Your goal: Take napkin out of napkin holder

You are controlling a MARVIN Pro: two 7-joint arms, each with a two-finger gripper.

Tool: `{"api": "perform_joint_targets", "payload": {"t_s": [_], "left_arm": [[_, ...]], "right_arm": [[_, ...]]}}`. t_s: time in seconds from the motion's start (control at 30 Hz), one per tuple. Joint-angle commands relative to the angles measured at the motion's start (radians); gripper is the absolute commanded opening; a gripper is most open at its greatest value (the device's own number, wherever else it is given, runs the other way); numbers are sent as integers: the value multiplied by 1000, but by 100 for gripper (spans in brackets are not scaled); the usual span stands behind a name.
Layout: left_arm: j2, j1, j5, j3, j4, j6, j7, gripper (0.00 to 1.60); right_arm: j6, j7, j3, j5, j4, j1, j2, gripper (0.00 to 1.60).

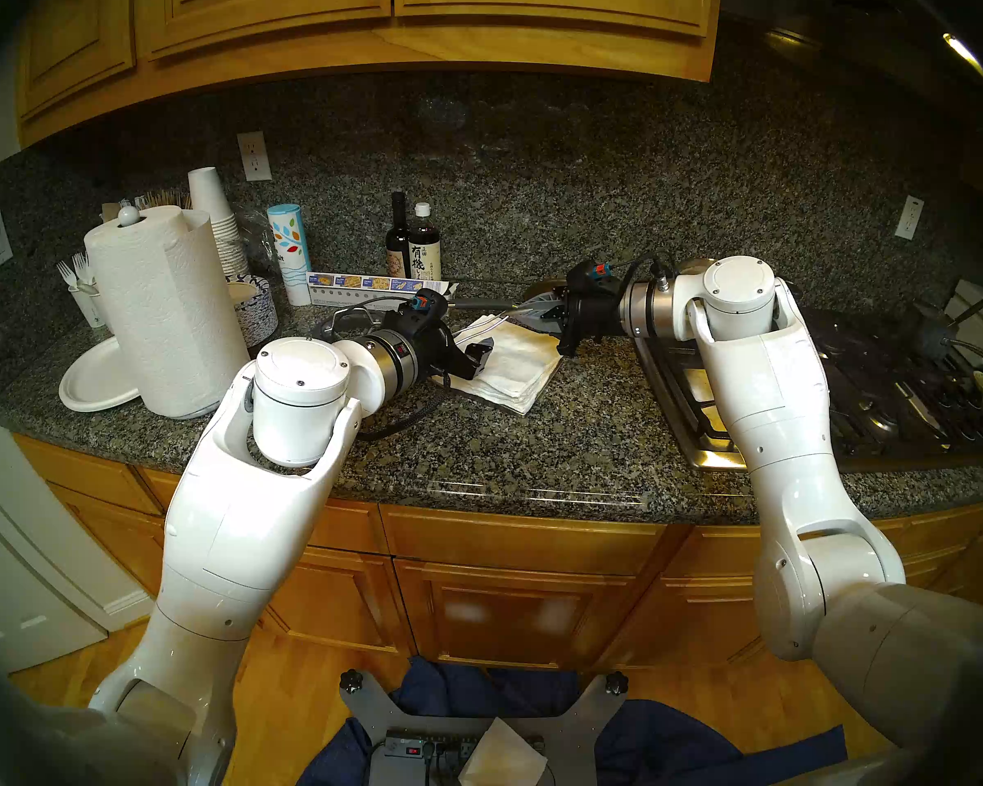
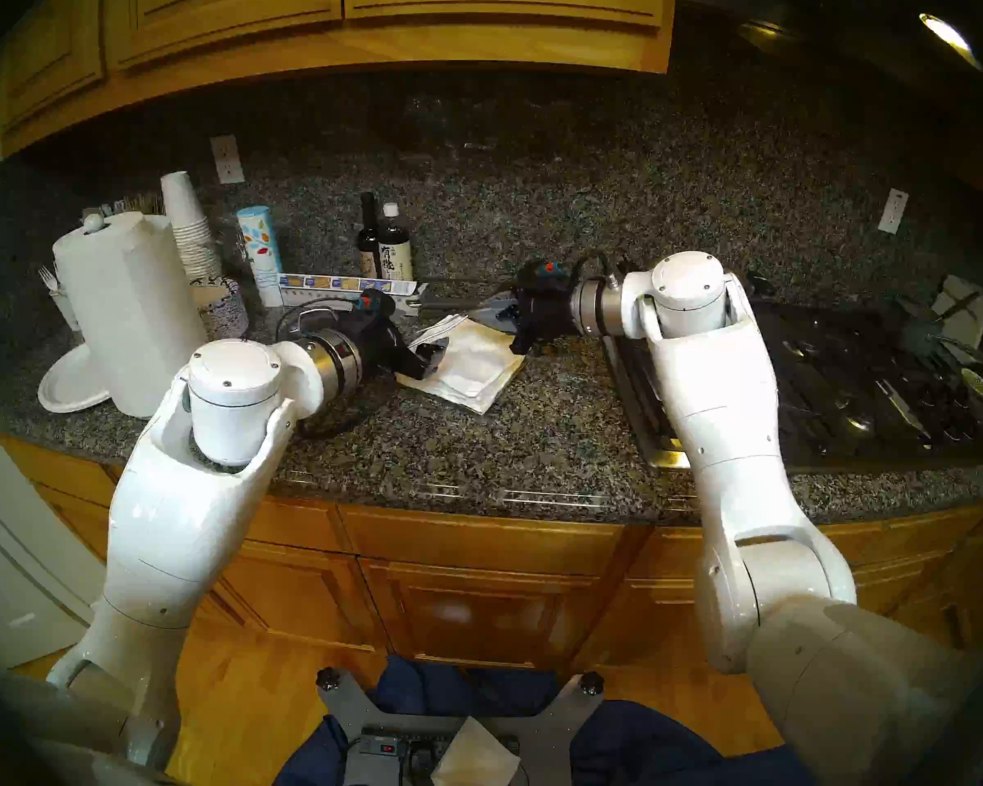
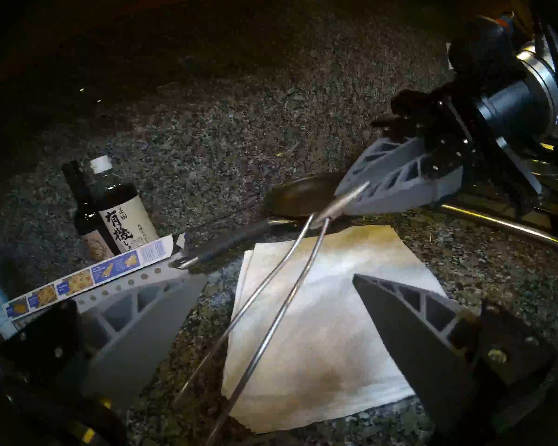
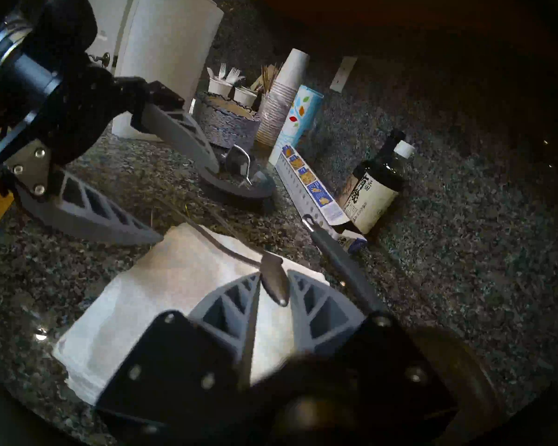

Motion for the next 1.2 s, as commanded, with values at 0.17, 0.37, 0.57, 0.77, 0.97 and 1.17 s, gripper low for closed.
{"api": "perform_joint_targets", "payload": {"t_s": [0.17,0.37,0.57,0.77,0.97,1.17], "left_arm": [[-34,-88,72,38,16,-9,78,160],[-57,-109,133,79,48,-10,146,160],[-79,-132,186,111,82,-10,212,160],[-99,-152,235,138,127,-14,279,160],[-123,-161,244,140,151,-27,320,160],[-141,-172,260,143,166,-40,363,160]], "right_arm": [[-8,6,3,10,-54,70,-20,47],[-8,14,0,10,-66,71,-26,47],[-9,20,1,11,-74,70,-28,48],[-8,27,6,12,-87,67,-29,54],[-6,30,11,13,-94,62,-28,61],[-5,32,15,14,-102,56,-28,61]]}}
